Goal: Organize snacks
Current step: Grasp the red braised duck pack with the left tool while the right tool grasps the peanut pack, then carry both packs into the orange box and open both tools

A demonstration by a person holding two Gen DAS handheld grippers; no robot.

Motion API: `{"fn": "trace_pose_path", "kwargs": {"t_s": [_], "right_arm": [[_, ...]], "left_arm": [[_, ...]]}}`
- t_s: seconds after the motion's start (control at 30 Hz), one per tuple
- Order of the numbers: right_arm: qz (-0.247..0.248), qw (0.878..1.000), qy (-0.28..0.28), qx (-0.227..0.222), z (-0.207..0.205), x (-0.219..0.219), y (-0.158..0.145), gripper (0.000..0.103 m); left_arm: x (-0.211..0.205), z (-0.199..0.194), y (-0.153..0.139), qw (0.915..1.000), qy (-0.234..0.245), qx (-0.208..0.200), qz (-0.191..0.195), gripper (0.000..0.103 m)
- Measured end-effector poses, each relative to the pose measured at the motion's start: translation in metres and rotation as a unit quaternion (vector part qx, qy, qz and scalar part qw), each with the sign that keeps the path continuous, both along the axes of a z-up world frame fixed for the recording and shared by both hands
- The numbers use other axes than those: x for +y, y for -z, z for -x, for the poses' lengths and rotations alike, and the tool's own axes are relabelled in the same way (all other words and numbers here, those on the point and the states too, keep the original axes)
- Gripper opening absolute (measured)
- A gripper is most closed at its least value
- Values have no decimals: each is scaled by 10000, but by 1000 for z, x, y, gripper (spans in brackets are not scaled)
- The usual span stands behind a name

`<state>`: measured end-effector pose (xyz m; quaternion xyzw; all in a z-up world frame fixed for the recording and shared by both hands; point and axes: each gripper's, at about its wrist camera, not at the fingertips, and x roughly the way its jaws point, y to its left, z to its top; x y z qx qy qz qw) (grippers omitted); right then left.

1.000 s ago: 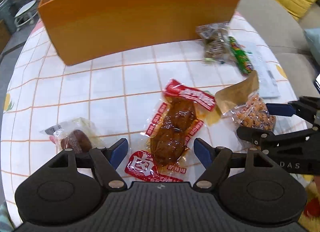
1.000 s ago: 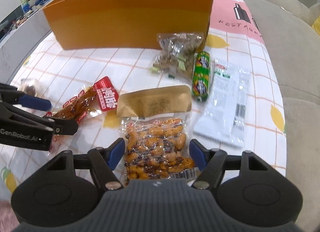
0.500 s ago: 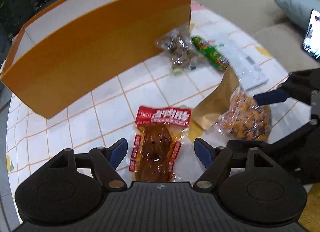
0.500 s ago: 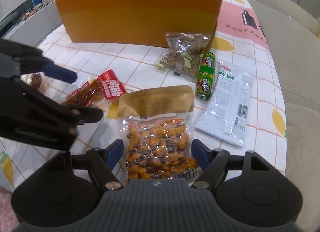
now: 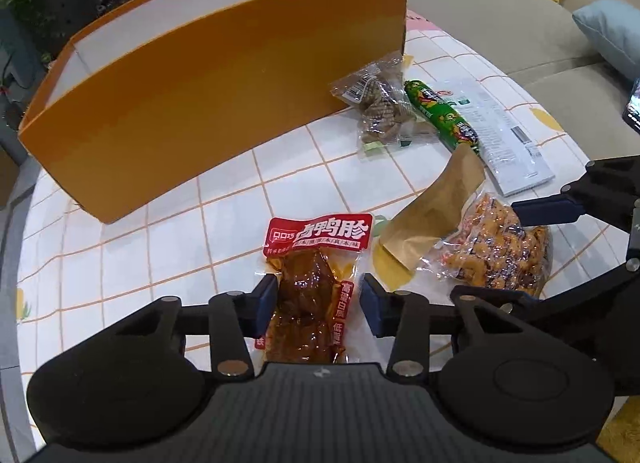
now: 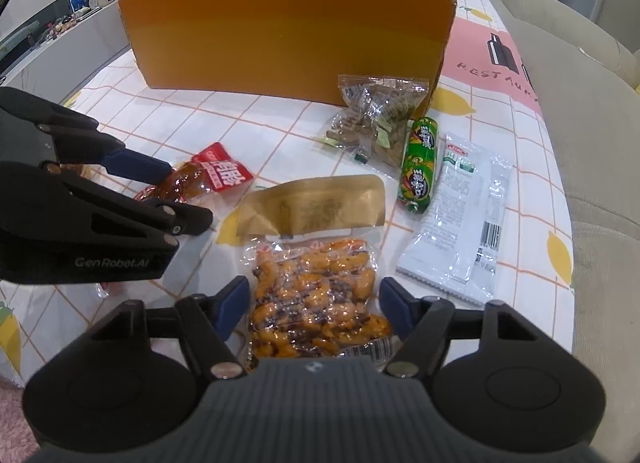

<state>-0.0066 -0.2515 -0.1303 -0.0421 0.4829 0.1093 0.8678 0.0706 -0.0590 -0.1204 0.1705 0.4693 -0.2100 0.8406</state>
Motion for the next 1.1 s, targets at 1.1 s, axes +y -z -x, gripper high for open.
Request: {"fn": "trace_pose_path", "kwargs": {"t_s": [1.1], "right_arm": [[-890,9862,731,-1191,-7,-31,-100,62]], "left_arm": [[24,-14,-115,9851,-942,-1131,892,41]]}}
